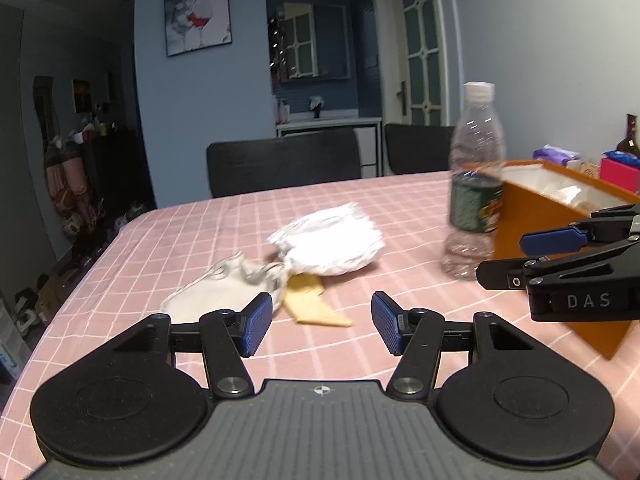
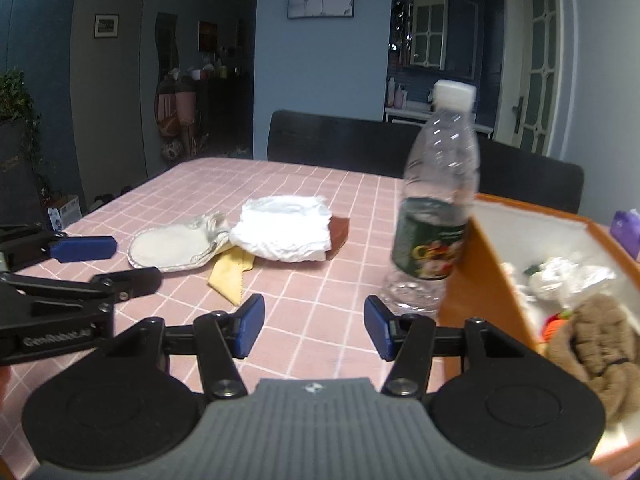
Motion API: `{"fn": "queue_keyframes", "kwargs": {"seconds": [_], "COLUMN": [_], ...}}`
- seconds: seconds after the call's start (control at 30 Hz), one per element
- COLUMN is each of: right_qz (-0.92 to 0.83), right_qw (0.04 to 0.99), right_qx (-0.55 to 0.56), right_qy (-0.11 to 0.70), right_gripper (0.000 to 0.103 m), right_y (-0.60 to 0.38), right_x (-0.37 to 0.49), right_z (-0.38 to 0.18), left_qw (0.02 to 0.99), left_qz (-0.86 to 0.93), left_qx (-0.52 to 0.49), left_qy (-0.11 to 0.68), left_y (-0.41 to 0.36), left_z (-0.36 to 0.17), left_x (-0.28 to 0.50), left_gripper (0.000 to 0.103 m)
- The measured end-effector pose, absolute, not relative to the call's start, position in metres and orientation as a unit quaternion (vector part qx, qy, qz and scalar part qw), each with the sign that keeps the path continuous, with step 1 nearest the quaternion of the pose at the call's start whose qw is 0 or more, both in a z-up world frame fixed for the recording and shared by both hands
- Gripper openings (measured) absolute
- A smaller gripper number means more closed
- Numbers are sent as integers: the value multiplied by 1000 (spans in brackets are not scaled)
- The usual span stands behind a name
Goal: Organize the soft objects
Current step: 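Move both tools back over the white cloth bag and white diaper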
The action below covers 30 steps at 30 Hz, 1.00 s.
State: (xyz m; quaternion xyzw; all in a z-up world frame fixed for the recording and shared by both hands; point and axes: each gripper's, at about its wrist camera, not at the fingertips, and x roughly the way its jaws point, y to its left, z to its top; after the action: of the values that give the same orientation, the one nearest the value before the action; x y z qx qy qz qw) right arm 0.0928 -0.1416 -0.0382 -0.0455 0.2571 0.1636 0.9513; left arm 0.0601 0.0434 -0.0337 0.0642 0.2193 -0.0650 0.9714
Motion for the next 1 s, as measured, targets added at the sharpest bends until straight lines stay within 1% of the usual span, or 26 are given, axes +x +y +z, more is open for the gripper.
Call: {"fn": "queue_keyframes", "kwargs": {"seconds": [0.07, 0.1, 0.13, 0.17, 0.3, 0.43, 0.53, 0.7, 0.73, 0.77, 0.8, 0.9, 0.97, 1.0], "right_qz": [162, 160, 160, 162, 176, 189, 206, 225, 229, 230, 231, 243, 241, 239], "right_qw": [949, 949, 948, 947, 941, 937, 934, 931, 930, 930, 928, 920, 919, 918], "right_qx": [-48, -49, -48, -46, -46, -62, -80, -116, -116, -117, -119, -127, -130, -124], "right_qy": [264, 267, 270, 275, 287, 286, 282, 263, 261, 261, 266, 282, 286, 292], "right_gripper": [55, 55, 55, 55, 56, 61, 66, 66, 66, 66, 67, 72, 71, 67], "right_y": [-134, -132, -130, -128, -116, -97, -79, -49, -45, -42, -38, -28, -22, -22], "right_x": [104, 110, 116, 122, 146, 171, 189, 216, 223, 230, 236, 254, 261, 265], "right_z": [-45, -48, -51, -53, -60, -65, -68, -73, -74, -76, -79, -88, -95, -97], "left_qw": [970, 969, 967, 966, 957, 945, 940, 933, 933, 932, 931, 928, 928, 929], "left_qz": [-62, -64, -67, -68, -69, -72, -68, -68, -68, -67, -68, -75, -81, -85], "left_qx": [73, 79, 84, 89, 119, 152, 156, 171, 173, 176, 178, 181, 171, 163], "left_qy": [224, 227, 229, 233, 257, 282, 295, 308, 308, 309, 311, 318, 321, 322], "left_y": [50, 54, 57, 60, 69, 72, 75, 79, 80, 81, 82, 84, 87, 89], "left_z": [-36, -37, -39, -41, -52, -67, -76, -84, -84, -85, -86, -90, -91, -91], "left_x": [67, 72, 77, 83, 112, 141, 156, 170, 171, 173, 174, 177, 179, 179], "left_gripper": [68, 69, 73, 74, 74, 74, 74, 71, 70, 65, 64, 62, 50, 46]}}
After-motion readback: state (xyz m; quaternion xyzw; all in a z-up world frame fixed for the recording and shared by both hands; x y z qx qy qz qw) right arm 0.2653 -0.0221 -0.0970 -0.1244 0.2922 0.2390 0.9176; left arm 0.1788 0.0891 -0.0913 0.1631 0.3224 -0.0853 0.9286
